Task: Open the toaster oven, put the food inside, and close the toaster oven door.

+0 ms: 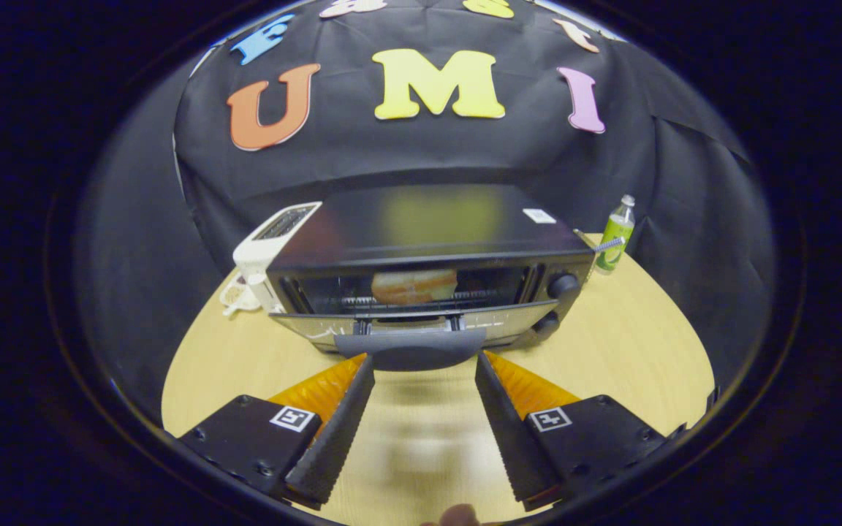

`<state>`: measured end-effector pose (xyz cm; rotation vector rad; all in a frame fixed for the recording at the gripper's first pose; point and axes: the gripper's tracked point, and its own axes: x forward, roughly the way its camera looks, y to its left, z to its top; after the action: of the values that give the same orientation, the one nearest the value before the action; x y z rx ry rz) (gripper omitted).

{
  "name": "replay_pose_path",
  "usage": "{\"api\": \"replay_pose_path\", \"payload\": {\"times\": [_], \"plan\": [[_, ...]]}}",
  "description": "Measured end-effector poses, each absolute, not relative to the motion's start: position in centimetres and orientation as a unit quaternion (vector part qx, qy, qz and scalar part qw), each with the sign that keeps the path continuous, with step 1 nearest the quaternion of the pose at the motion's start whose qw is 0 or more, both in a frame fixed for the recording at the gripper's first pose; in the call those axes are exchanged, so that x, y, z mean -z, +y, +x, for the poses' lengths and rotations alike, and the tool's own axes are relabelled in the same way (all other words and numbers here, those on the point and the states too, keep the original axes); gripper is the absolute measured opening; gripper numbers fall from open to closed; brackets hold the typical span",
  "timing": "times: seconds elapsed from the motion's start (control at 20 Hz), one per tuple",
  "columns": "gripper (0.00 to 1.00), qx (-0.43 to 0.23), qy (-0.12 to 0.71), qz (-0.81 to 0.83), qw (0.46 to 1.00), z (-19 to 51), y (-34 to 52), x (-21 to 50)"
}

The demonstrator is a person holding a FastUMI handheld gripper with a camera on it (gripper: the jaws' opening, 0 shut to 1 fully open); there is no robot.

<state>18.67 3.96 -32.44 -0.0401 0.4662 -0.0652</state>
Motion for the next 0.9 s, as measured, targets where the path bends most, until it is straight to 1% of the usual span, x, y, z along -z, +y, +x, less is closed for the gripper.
{"api": "replay_pose_path", "payload": {"times": [0.3,0.65,0.8,0.9], "plan": [[0.92,0.013,0.16,-0.015,0.987,16.3,3.8,22.3],[0.92,0.004,0.066,-0.013,0.998,9.2,2.5,10.9],[0.99,0.012,0.023,-0.043,0.999,6.0,1.6,7.6],[1.0,0.015,0.008,-0.046,0.999,3.8,1.6,7.2]]}}
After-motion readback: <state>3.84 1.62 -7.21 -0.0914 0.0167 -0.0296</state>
